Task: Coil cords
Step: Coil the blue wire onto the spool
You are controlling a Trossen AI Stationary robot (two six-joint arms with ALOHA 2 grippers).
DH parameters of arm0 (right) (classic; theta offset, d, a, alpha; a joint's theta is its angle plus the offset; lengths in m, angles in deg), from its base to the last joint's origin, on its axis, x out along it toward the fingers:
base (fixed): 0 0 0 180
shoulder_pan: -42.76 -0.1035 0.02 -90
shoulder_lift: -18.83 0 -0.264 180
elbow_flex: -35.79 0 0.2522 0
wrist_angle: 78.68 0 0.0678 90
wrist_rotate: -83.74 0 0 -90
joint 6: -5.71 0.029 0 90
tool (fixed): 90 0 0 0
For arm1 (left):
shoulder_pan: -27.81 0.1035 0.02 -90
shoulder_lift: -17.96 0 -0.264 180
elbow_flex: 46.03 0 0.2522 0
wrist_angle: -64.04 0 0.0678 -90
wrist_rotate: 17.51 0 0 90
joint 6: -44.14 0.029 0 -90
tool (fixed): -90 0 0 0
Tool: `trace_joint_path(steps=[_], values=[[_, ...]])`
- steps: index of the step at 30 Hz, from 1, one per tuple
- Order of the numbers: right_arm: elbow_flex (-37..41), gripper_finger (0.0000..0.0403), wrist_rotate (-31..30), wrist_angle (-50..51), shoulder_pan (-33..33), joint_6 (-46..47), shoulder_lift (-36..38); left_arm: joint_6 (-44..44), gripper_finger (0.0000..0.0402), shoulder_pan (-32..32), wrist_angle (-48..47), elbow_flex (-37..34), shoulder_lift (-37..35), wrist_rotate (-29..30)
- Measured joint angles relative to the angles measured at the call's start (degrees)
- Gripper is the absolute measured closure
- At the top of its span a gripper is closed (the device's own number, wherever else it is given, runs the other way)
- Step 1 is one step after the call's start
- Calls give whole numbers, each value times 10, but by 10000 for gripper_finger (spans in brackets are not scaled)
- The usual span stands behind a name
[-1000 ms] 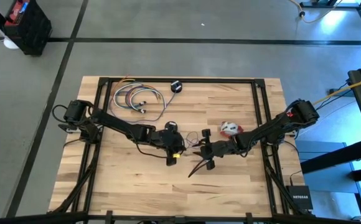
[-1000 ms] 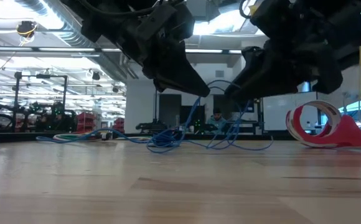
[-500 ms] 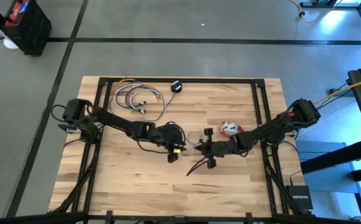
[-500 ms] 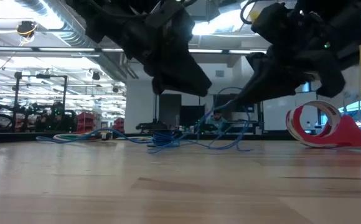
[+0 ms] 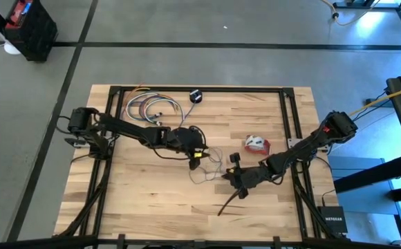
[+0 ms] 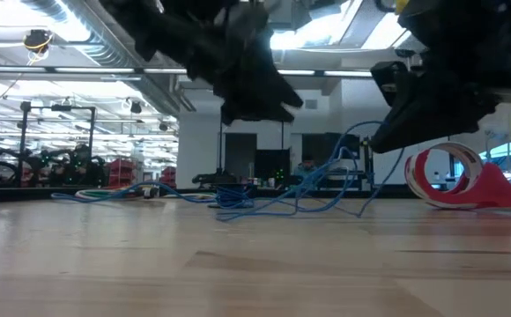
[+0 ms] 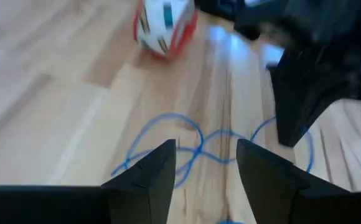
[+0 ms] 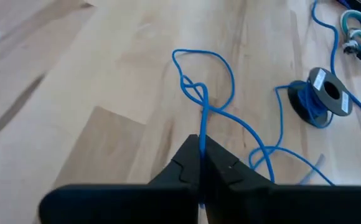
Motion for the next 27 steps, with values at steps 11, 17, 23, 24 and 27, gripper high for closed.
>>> trace_joint_path(steps=[11,17,23,24,27], values=[[0,400,1,-1,-9,16,0,94,243,-18,89,1,81,-62],[0,400,-2,-5,-9,16,0,-59,246,-9,134,3,102,-71],[0,401,-3,-4,-9,18,0,-144,247,3,153,6,132,-153],[0,401,-3,-4,-9,18,0,-148,247,3,158,11,135,-160],[0,401,-2,-5,-9,18,0,-153,247,3,162,30,154,-169]])
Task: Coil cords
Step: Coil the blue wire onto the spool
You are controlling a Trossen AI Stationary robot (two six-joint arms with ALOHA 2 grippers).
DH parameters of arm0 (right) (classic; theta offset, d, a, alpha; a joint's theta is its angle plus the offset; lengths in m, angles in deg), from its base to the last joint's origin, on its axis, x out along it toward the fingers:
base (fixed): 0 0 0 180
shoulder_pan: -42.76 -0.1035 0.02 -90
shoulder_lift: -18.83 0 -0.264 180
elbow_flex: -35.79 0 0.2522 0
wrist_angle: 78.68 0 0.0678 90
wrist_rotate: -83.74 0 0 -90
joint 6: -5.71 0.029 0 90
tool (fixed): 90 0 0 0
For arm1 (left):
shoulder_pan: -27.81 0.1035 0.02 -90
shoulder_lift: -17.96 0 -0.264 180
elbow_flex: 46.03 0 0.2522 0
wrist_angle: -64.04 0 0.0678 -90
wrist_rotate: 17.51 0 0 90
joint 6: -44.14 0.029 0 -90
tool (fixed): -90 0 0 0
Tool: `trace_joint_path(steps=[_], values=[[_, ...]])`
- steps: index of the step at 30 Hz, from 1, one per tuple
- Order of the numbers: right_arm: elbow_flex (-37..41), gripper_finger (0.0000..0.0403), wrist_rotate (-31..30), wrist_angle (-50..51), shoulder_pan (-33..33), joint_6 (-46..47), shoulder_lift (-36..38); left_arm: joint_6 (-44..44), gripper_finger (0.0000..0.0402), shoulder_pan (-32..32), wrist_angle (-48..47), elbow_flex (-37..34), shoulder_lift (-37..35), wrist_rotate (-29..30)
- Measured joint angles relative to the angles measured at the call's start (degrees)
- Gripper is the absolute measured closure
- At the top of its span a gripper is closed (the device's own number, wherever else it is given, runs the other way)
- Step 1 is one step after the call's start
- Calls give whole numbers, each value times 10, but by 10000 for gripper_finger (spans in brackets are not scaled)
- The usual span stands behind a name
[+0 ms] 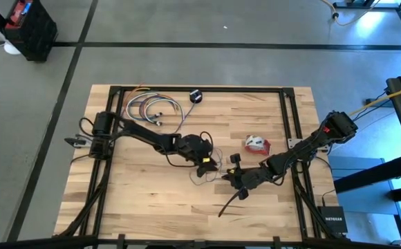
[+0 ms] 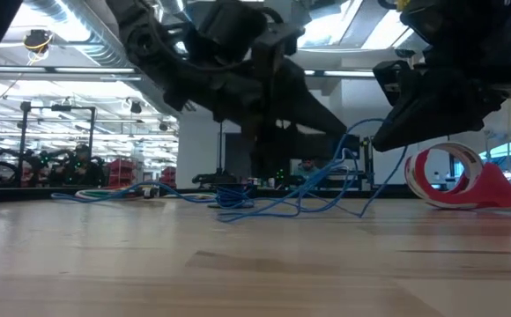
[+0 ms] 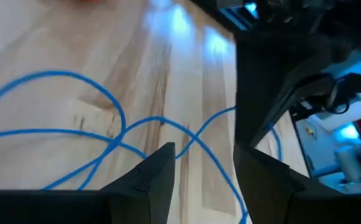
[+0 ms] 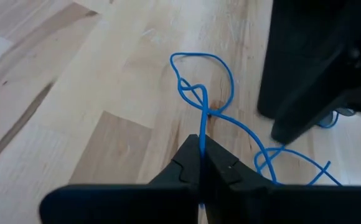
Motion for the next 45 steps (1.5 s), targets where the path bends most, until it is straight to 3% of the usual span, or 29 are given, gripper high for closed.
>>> trace_joint_path(steps=[6,14,17,23,27,34,45], values=[[0,401,0,3,0,-8,0,-10,247,-1,-4,37,37,-35],[0,401,2,4,0,-8,0,11,253,-3,-2,38,40,-23],[0,401,-2,4,0,-8,0,33,284,-5,-10,38,40,-16],[-2,402,-5,3,-6,-4,0,69,390,-4,-24,38,40,20],[-38,402,-21,41,-31,-3,0,91,390,0,-41,38,33,66],[-143,402,-68,196,-91,15,0,123,395,18,-88,38,11,136],[-257,402,-90,315,-171,43,0,139,399,50,-128,38,10,178]])
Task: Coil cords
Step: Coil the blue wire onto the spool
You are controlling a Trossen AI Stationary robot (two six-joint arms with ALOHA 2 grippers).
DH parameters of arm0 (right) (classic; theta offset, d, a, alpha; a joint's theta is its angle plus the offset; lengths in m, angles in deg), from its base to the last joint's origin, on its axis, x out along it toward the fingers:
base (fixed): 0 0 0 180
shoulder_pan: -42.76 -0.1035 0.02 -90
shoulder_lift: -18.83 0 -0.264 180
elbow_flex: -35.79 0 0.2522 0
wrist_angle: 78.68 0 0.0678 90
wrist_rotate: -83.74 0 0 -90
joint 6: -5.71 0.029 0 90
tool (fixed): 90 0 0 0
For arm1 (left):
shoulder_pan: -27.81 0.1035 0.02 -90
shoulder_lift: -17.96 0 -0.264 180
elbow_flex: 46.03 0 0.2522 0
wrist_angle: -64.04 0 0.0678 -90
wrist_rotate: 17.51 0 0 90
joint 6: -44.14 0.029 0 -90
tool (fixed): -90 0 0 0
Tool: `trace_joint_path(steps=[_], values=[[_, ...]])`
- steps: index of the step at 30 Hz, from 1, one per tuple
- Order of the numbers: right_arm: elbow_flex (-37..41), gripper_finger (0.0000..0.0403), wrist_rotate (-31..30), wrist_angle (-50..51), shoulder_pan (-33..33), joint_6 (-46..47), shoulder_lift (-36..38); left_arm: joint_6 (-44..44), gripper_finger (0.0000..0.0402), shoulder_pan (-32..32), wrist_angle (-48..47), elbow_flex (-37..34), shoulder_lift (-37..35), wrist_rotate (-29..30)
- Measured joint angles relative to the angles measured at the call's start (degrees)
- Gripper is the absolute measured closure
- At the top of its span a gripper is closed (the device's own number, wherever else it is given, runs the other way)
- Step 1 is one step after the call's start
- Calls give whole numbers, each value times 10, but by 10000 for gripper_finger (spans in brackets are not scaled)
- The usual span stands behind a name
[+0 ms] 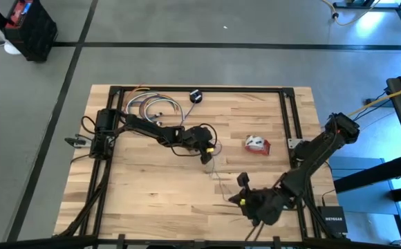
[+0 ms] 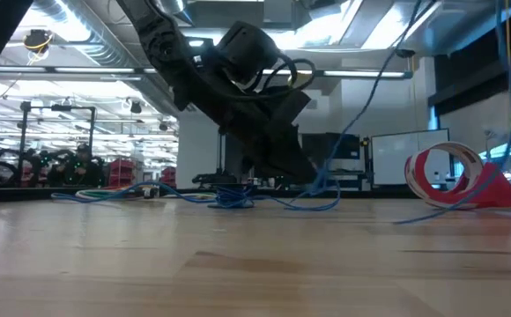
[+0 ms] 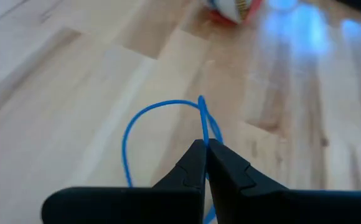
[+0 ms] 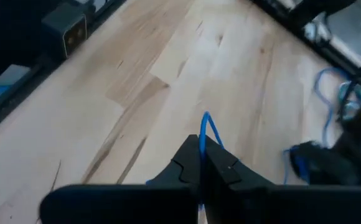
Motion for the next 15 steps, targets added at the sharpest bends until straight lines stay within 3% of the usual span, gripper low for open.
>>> trace_joint_path(steps=[7,15], values=[[-74,402,-76,66,-51,0,0,2,397,6,-14,0,0,27],[-132,400,-93,100,-87,42,0,7,397,7,-14,0,0,30]])
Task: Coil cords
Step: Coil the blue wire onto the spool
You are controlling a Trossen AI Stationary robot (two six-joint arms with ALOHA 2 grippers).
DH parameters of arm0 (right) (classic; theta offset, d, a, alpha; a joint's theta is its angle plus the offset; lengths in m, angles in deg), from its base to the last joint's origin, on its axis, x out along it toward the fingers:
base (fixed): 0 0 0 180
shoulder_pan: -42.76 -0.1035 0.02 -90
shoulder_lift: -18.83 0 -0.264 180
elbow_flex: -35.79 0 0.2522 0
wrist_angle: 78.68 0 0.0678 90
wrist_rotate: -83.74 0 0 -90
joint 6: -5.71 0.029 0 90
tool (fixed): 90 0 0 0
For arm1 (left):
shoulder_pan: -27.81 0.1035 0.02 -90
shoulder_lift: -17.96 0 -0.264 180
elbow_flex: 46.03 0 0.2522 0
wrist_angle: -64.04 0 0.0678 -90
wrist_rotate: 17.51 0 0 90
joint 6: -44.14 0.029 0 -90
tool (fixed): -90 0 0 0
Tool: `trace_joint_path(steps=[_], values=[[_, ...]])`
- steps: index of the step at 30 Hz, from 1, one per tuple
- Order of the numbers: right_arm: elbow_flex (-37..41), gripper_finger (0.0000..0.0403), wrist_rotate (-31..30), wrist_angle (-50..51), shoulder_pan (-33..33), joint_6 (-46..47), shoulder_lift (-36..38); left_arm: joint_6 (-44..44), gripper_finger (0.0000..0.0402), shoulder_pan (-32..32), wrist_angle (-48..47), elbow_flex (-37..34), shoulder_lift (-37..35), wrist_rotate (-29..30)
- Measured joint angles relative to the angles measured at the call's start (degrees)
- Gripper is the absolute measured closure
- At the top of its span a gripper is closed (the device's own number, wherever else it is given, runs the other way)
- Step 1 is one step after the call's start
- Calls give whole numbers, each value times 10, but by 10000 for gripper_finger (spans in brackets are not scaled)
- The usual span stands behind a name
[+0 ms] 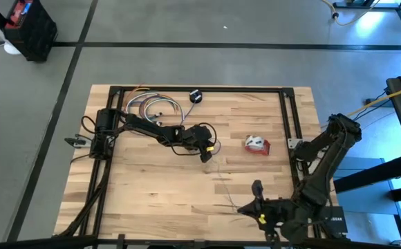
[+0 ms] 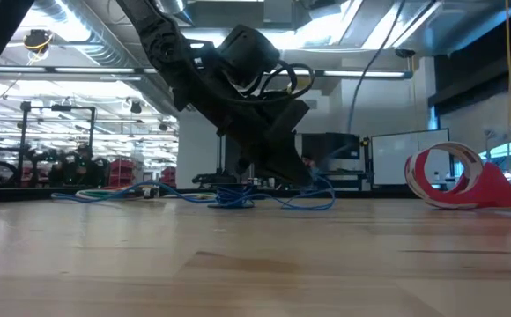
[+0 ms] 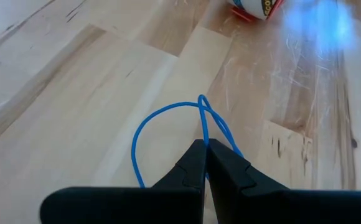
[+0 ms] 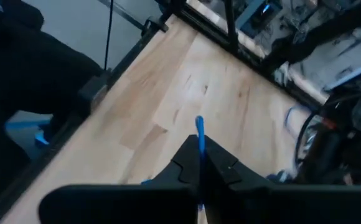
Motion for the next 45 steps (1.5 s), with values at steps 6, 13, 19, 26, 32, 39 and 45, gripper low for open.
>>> trace_joint_path(steps=[6,13,19,26,32,39,45], values=[[23,375,21,37,17,113,0,2,397,0,1,0,0,0],[58,289,27,127,92,238,0,20,396,-6,-3,0,-6,0],[70,213,24,248,136,269,0,60,396,-33,-15,0,-51,0],[160,193,-61,220,185,253,0,128,396,-83,-48,0,-95,0],[263,202,-72,68,235,185,0,152,396,-115,-91,0,-106,0],[355,205,-33,-212,292,-3,0,158,396,-134,-115,0,-106,0],[384,205,47,-372,344,-206,0,161,396,-134,-115,0,-106,1]])
